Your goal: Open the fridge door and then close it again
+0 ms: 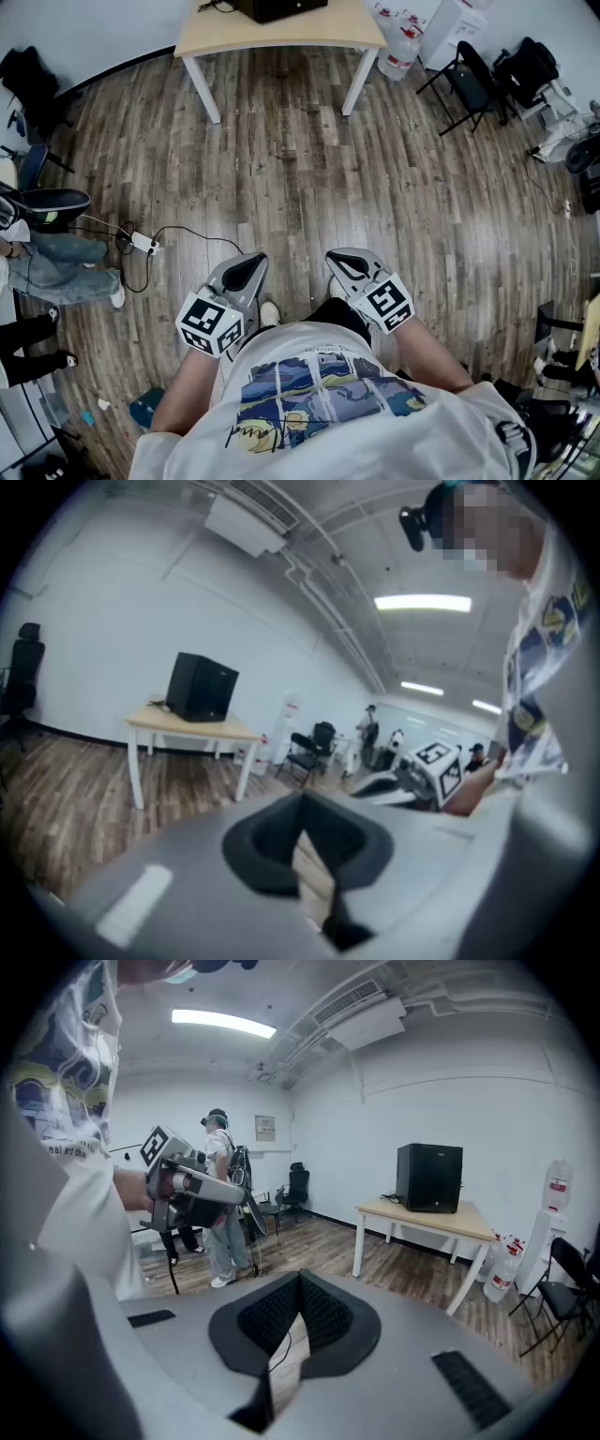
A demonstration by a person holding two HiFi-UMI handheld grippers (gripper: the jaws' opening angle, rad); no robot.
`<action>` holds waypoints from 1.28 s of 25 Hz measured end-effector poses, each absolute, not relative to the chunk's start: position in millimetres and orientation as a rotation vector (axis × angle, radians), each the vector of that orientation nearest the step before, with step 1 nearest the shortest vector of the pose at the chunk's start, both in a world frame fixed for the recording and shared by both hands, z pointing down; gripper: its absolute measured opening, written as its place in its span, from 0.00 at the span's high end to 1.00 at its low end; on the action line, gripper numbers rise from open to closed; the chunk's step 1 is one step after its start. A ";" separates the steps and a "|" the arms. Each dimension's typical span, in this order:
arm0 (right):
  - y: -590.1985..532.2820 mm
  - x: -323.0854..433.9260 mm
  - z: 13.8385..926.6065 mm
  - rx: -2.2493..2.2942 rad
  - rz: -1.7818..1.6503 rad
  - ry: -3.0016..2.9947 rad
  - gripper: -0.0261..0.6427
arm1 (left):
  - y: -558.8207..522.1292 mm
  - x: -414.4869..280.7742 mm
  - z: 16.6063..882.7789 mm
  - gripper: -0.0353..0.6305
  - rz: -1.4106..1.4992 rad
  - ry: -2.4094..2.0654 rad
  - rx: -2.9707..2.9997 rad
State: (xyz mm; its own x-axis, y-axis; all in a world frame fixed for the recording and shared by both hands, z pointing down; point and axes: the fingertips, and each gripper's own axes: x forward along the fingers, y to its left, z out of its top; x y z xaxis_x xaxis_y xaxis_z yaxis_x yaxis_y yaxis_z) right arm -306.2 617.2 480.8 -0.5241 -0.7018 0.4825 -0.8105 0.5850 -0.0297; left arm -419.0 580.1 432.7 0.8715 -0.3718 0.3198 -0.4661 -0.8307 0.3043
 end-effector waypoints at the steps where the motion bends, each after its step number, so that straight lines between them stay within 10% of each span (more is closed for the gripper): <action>1: 613.5 -316.6 479.9 1.225 0.354 -2.389 0.94 | 577.0 -429.9 433.8 0.93 0.355 -0.614 2.670; 32: 329.7 -218.8 459.9 1.325 0.388 -2.474 0.94 | 291.4 -315.4 414.1 0.93 0.393 -0.608 2.763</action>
